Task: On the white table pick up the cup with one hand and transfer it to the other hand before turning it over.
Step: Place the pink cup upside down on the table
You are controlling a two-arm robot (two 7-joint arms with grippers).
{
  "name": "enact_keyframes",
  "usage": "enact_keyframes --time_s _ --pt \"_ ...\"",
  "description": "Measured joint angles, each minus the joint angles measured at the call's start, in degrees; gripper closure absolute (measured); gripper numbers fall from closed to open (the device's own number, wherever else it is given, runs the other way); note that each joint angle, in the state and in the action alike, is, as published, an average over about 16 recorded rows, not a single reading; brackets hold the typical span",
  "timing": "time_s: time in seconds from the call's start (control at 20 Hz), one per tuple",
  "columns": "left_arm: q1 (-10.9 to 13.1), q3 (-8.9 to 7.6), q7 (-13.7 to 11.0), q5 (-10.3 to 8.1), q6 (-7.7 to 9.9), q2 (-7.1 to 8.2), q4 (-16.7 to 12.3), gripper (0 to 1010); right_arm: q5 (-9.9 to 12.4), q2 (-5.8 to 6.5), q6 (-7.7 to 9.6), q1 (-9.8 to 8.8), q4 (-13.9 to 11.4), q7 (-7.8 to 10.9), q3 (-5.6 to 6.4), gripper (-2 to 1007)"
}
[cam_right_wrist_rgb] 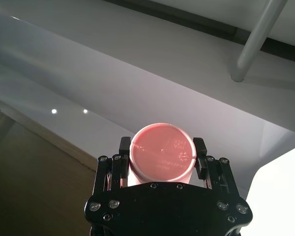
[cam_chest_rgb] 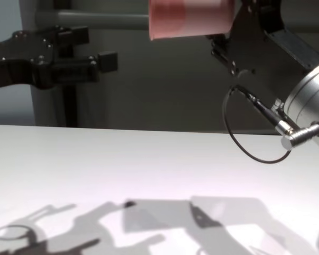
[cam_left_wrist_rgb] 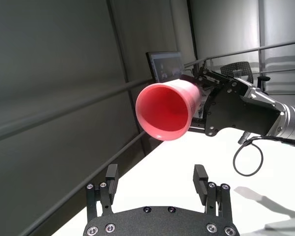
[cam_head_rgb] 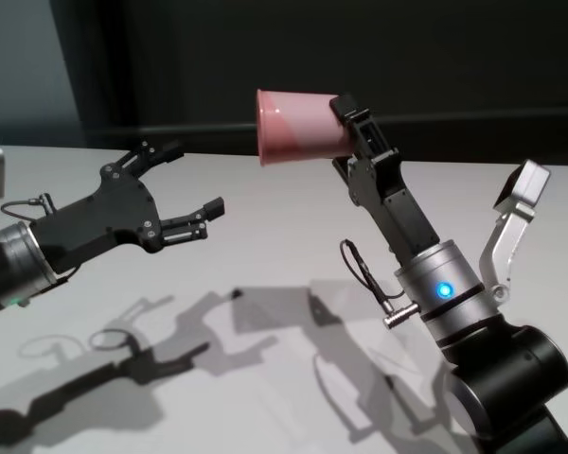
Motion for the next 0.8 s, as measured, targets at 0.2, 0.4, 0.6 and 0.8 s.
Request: enact_keyframes --time_s 0.2,0.4,0.6,0.8 --pt "3.0 -1.15 4.2 1.71 0.33 -0.05 -1.1 9 0.0 0.00 0.00 0.00 0.0 0.00 0.00 269" --pt "6.0 -2.24 8.2 3.50 0.33 -0.43 -1.8 10 0.0 0.00 0.00 0.00 0.0 0.00 0.00 269" --pt "9.0 -3.24 11.8 5.20 0.24 -0.84 -2.4 9 0.0 0.00 0.00 0.00 0.0 0.00 0.00 269" --pt "11.7 -4.09 14.3 6.60 0.27 -1.15 -2.8 10 0.0 0.00 0.00 0.00 0.0 0.00 0.00 269"
